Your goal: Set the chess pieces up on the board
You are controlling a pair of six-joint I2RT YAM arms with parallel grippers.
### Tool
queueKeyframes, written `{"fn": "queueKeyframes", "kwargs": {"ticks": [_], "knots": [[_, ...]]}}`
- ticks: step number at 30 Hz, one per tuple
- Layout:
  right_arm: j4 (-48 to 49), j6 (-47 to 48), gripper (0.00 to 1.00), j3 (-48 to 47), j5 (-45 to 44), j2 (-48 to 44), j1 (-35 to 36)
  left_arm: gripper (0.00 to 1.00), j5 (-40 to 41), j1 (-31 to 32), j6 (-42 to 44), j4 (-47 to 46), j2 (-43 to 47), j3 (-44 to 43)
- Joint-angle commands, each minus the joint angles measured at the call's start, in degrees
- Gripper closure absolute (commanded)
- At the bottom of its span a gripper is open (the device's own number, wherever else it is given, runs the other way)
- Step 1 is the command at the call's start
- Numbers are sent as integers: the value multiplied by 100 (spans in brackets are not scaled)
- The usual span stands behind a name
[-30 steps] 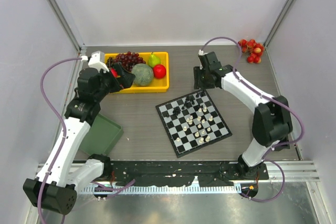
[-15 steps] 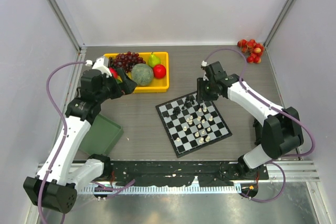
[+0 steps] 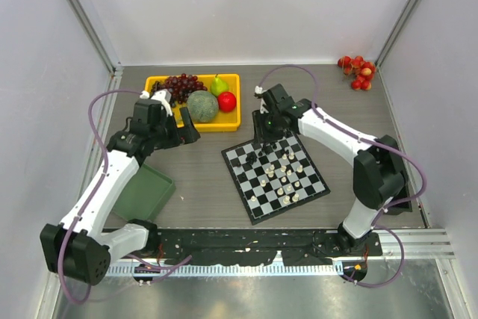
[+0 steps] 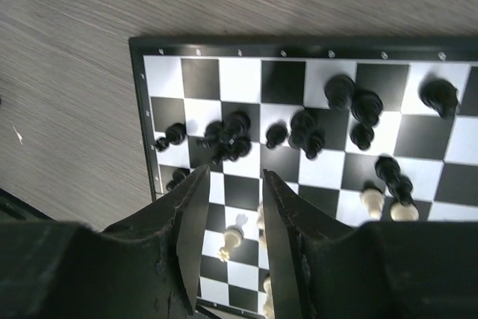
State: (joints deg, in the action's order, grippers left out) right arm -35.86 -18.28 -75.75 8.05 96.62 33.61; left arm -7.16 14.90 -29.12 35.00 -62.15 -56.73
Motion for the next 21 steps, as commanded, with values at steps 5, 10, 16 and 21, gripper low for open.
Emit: {"fn": "queueKeyframes", "kwargs": {"ticks": [5,10,16,21], "knots": [[-114,88,61,-810,-128,691,445,0,162,189,425,182,-438,-497],[-237,53,62,-1021,-436,823,507,0,136,189,416,68,-500,-515],[-396,-35,62,-1013,-1446,709,428,0,57,189,408,-2,-570,-559],[-405,-193,60,-863,-1588,639,252,0,30,189,408,-11,-623,-602]]}}
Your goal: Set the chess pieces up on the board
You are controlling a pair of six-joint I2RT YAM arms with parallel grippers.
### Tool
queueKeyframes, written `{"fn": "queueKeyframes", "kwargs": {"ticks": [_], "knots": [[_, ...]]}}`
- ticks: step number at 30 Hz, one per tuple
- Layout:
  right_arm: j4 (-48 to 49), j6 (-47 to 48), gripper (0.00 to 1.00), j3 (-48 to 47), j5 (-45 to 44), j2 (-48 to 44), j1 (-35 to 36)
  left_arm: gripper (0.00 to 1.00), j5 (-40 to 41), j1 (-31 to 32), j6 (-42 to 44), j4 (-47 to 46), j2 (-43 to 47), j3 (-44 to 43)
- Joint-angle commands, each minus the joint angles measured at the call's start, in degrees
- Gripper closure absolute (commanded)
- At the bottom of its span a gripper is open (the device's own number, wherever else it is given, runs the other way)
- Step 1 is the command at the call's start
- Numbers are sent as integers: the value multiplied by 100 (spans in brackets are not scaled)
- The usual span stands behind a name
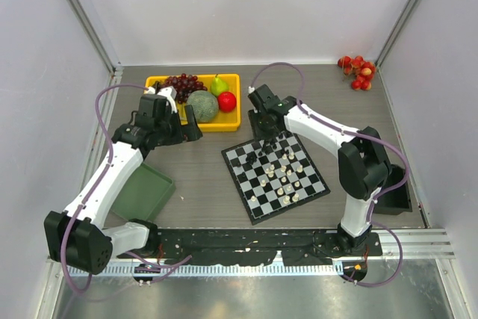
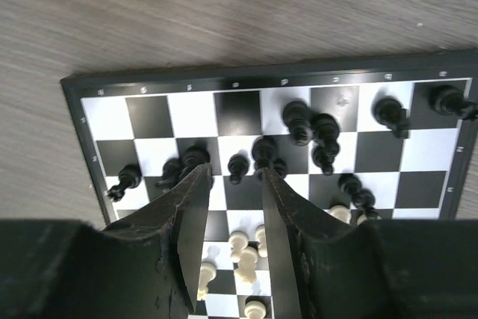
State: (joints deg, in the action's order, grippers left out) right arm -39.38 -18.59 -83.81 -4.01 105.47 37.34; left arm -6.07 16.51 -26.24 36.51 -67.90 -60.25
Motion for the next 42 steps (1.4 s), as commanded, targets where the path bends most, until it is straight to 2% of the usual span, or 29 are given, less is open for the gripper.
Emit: {"fn": "queueKeyframes", "kwargs": {"ticks": [1,18,28,35,37,40,42], "knots": [[-70,-171,60,-48,-338,-229,-148,0,-79,27,119,-162,-48,-259],[-141,-119,62,31,-188,52,-166,1,-123,27,84,-162,5,-189],[-70,-119,67,67,-47,237,-166,0,-141,27,84,-171,-39,-180],[-26,-83,75,31,-30,334,-166,0,-123,27,75,-153,-57,-189],[-35,-66,74,31,5,334,-166,0,-132,28,66,-144,-66,-206],[-53,-75,68,49,23,325,-166,0,-123,27,75,-144,-66,-198],[-61,-83,69,75,23,308,-166,0,-132,27,75,-136,-74,-189]]}}
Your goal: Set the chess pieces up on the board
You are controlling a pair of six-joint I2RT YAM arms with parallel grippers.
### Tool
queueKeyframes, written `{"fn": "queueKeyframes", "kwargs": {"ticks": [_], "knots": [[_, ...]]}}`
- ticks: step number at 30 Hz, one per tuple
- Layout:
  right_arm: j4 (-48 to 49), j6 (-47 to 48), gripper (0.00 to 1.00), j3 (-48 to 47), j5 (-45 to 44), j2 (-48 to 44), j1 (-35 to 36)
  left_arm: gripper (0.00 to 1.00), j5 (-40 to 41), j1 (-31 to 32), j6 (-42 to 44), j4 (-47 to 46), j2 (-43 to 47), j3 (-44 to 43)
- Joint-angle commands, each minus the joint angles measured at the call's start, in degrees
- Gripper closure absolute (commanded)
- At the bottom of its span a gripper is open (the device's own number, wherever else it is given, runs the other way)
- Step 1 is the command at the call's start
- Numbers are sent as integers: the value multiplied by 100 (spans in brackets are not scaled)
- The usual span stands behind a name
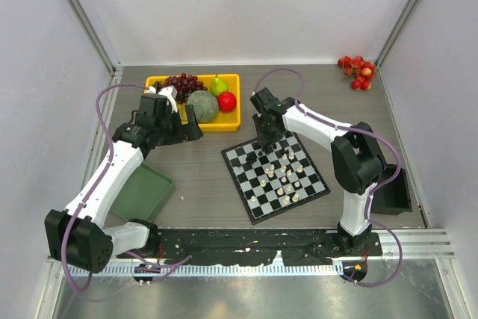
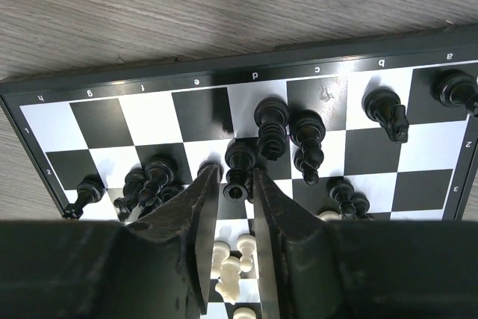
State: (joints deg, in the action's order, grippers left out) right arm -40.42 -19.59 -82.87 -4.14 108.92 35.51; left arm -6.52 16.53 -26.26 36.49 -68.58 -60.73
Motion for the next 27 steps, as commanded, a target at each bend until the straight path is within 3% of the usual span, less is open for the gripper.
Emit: {"fn": "queueKeyframes", "kwargs": {"ticks": [1,7,27], "knots": [[43,8,71,-10,45,-47,18,0,-77,25,86,-133,2,-132],[87,26,86,-62,159,-82,26,0,-86,25,60,-142,-15,-106],[175,-1,85,-792,265,392,26,0,-77,25,51,-151,2,-88]]}}
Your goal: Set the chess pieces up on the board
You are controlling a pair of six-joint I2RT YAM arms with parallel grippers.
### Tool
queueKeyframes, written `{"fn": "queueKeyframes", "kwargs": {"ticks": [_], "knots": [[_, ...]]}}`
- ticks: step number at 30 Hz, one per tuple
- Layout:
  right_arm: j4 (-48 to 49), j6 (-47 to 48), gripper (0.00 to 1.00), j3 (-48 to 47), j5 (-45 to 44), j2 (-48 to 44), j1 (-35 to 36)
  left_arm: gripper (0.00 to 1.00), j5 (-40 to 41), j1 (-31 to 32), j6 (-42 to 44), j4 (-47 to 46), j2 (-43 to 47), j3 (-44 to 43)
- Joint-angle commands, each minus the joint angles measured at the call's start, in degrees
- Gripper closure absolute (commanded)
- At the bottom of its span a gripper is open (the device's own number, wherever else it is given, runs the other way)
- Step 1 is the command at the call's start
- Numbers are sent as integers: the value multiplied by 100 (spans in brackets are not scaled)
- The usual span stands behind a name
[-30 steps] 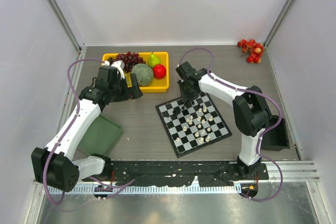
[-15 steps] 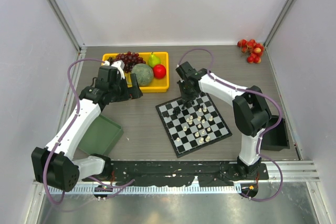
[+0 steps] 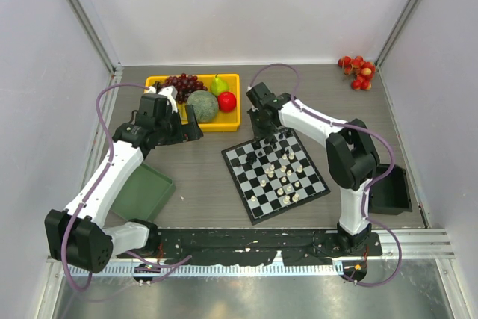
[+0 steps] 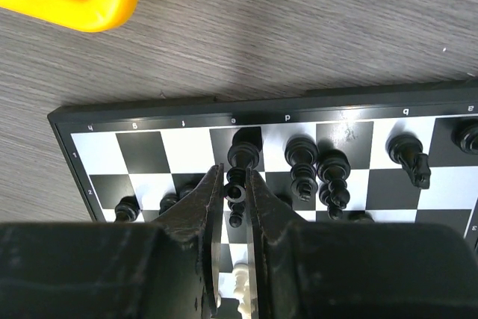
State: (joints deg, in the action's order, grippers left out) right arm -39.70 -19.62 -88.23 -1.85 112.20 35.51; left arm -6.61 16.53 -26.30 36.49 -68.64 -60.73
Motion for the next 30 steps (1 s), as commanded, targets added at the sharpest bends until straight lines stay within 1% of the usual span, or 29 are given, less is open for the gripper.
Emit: {"fn": "queueKeyframes", "kwargs": {"ticks": [1,5,17,18,21,23,25,26,30], "knots": [[112,2,85,-265,18,82,26,0,-60,25,64,-160,9,-97],[121,19,84,-274,53,179,26,0,-60,25,64,-160,-18,-97],[173,46,84,-107,97,135,26,0,-59,25,55,-151,-53,-115],[165,46,84,-98,314,127,26,0,-60,25,38,-151,-53,-115],[200,54,84,-28,334,83,26,0,-77,34,29,-151,-53,-123],[191,63,82,-10,343,65,26,0,-77,25,38,-160,-70,-123],[182,81,77,-10,360,21,26,0,-77,25,29,-160,-79,-132],[191,81,73,-28,360,-5,18,1,-86,25,20,-168,-88,-150],[147,98,64,-142,247,-172,26,0,-138,25,11,-177,-97,-150]]}}
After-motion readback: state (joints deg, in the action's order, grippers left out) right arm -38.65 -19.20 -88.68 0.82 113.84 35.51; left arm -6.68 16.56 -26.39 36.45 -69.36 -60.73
